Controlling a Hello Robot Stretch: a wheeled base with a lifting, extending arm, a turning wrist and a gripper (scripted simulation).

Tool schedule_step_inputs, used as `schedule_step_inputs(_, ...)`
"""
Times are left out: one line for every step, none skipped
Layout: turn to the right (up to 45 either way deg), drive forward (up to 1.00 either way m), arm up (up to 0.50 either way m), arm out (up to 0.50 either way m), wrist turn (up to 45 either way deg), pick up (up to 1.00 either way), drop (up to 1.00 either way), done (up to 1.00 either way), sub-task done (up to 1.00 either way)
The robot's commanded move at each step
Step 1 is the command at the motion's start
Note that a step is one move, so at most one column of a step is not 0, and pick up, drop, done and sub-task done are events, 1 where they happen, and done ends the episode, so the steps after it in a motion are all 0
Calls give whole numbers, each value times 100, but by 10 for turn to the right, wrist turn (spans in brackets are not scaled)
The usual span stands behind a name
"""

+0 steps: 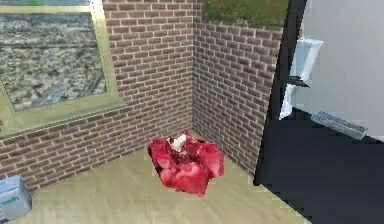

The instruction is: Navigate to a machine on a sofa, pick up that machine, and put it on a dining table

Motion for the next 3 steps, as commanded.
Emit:
schedule_step_inputs(0, 55, 0, 0, 0, 0, 0, 0, 0)
schedule_step_inputs(450, 0, 0, 0, 0, 0, 0, 0, 0)
schedule_step_inputs(180, 0, 0, 0, 0, 0, 0, 0, 0)
